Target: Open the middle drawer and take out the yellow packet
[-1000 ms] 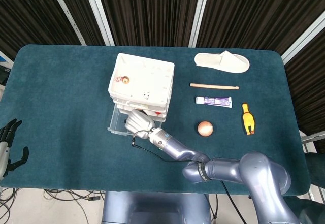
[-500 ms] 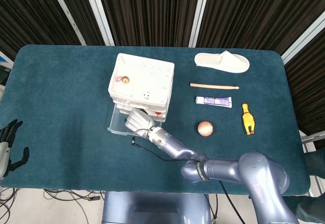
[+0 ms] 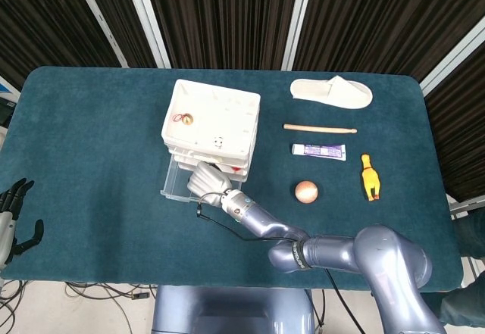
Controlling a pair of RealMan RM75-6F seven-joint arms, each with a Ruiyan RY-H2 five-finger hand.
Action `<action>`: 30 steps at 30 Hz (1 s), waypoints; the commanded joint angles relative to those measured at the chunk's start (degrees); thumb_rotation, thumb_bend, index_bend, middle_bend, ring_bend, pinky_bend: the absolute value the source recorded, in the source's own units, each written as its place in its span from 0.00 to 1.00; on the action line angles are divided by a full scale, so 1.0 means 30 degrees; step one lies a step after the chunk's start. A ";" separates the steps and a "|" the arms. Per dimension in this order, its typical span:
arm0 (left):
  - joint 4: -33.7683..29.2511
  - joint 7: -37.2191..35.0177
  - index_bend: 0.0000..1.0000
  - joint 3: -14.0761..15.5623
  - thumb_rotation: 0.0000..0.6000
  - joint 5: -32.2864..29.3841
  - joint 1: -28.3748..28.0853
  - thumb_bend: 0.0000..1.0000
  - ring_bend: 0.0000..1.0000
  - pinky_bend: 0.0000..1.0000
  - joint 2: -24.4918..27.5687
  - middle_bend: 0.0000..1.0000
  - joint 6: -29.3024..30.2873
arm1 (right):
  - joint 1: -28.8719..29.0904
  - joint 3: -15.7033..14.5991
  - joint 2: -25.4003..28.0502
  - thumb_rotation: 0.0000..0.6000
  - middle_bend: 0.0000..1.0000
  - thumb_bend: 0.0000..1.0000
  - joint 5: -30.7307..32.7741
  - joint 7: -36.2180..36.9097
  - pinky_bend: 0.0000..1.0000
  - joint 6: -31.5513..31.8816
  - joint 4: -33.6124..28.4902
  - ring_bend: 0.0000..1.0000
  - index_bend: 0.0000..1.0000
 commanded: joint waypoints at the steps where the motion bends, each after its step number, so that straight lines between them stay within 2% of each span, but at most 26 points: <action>1: -0.0024 0.0009 0.02 0.0005 1.00 -0.0031 -0.0002 0.51 0.00 0.00 0.0017 0.00 -0.0028 | 0.0025 -0.0027 -0.0066 1.00 1.00 0.38 0.0116 0.0141 1.00 -0.0072 0.0043 1.00 0.46; 11: -0.0076 0.0011 0.02 0.0013 1.00 -0.0042 -0.0013 0.51 0.00 0.00 0.0036 0.00 -0.0052 | 0.0035 0.0001 0.0004 1.00 1.00 0.40 -0.0184 0.0684 1.00 0.0147 -0.0137 1.00 0.52; 20: -0.0088 -0.0006 0.01 0.0014 1.00 -0.0041 -0.0012 0.51 0.00 0.00 0.0047 0.00 -0.0045 | -0.0232 0.0455 0.0527 1.00 1.00 0.40 -0.0596 0.1677 1.00 0.0791 -0.0968 1.00 0.54; 24: -0.0111 0.0021 0.01 0.0039 1.00 -0.0090 -0.0046 0.51 0.00 0.00 0.0068 0.00 -0.0158 | -0.0539 0.0880 0.1429 1.00 1.00 0.40 -0.0815 0.2245 1.00 0.1408 -0.2227 1.00 0.55; 30: -0.0163 0.0054 0.01 0.0043 1.00 -0.0075 -0.0041 0.51 0.00 0.00 0.0072 0.00 -0.0127 | -0.1329 0.1238 0.3832 1.00 1.00 0.40 -0.1165 0.2557 1.00 0.2659 -0.5172 1.00 0.56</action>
